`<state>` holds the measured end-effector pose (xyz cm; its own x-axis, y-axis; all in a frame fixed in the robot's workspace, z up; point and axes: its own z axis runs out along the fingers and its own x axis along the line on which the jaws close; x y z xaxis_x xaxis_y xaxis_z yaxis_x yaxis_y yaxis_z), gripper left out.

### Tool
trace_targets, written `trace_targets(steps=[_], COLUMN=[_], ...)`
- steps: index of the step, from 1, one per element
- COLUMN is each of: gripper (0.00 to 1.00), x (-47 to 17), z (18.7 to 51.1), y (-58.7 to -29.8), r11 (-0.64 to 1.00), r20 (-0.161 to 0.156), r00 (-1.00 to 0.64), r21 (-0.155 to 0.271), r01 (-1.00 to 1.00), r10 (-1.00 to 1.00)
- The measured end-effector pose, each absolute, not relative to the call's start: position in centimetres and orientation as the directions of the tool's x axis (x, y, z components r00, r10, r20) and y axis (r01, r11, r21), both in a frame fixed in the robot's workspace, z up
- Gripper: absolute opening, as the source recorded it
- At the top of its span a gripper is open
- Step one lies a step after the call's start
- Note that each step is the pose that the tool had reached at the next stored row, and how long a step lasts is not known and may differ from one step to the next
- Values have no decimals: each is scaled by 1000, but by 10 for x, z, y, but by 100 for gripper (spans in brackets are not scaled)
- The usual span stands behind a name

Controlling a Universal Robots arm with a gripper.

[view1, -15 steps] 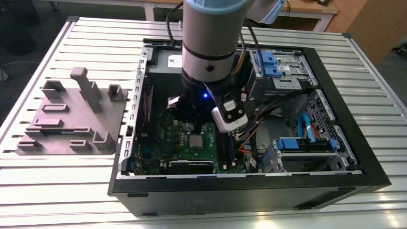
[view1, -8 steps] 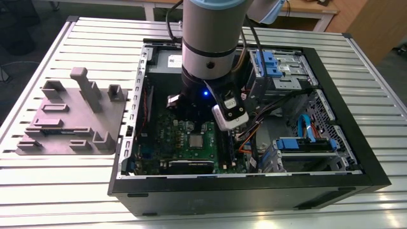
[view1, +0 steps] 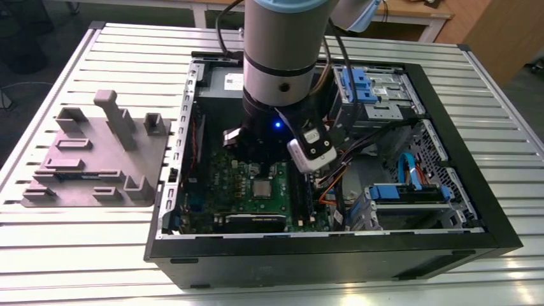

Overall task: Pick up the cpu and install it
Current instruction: 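Close the cpu cover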

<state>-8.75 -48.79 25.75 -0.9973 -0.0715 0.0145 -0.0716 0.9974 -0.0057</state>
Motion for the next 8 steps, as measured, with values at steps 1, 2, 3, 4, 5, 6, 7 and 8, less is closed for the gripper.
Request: trace_targets(steps=[1,2,3,4,5,6,7,8], gripper=[10,10,10,10,10,10,10,10], x=[-87,-87,-87,-87,-87,-87,-87,-87], z=[258,258,258,258,258,258,258,258], y=[-488,-488,-488,-488,-488,-488,-488,-488], r11=[997,996,995,993,992,991,990,988], r20=[14,14,14,14,14,14,14,14], r00=[-997,-996,-995,-993,-992,-991,-990,-988], r21=[-6,-6,-6,-6,-6,-6,-6,-6], r01=[-82,-92,-103,-114,-124,-134,-144,-153], r10=[-82,-92,-103,-114,-124,-134,-144,-153])
